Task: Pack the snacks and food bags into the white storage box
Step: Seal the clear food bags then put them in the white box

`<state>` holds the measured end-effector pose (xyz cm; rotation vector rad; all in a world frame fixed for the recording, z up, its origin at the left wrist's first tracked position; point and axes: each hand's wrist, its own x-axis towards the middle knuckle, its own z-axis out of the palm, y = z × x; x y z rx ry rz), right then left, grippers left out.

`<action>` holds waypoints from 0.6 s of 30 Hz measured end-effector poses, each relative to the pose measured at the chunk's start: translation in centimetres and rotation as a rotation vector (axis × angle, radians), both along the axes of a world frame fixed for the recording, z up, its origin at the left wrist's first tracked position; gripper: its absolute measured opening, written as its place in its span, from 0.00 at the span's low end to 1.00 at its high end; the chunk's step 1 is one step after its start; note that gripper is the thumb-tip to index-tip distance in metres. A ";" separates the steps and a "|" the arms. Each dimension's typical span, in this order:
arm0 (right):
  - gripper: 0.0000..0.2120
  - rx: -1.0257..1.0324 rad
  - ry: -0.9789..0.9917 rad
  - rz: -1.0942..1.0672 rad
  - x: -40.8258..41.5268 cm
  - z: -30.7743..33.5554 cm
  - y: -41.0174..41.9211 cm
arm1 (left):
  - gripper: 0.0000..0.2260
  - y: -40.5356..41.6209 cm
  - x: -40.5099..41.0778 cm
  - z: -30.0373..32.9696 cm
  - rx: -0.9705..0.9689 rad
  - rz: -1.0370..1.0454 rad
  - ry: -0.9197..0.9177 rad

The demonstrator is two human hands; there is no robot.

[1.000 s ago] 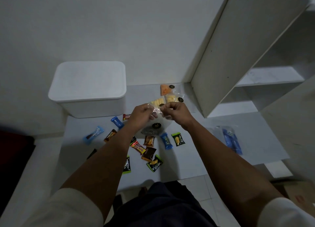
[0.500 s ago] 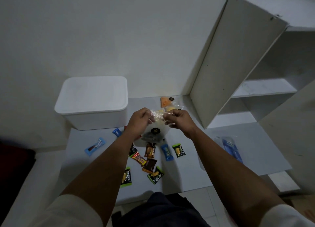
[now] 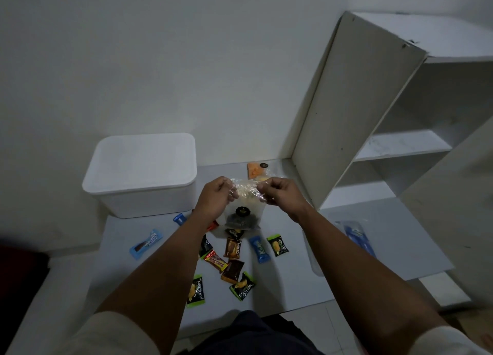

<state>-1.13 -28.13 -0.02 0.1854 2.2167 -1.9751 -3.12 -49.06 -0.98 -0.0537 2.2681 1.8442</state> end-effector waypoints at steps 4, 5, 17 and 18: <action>0.05 0.058 -0.043 0.034 0.0 0.1 0.2 | 0.12 -0.1 0.1 -0.4 -0.018 -0.044 -0.011; 0.06 0.074 -0.049 0.049 -0.1 0.0 0.2 | 0.12 -0.1 0.2 -0.4 -0.022 -0.066 -0.012; 0.10 0.170 -0.024 0.112 -0.6 -0.4 -1.2 | 0.12 -0.2 0.5 -0.5 -0.025 -0.152 -0.017; 0.10 0.189 -0.016 0.132 -0.6 -0.3 -1.3 | 0.12 -0.2 0.5 -0.6 -0.038 -0.163 -0.013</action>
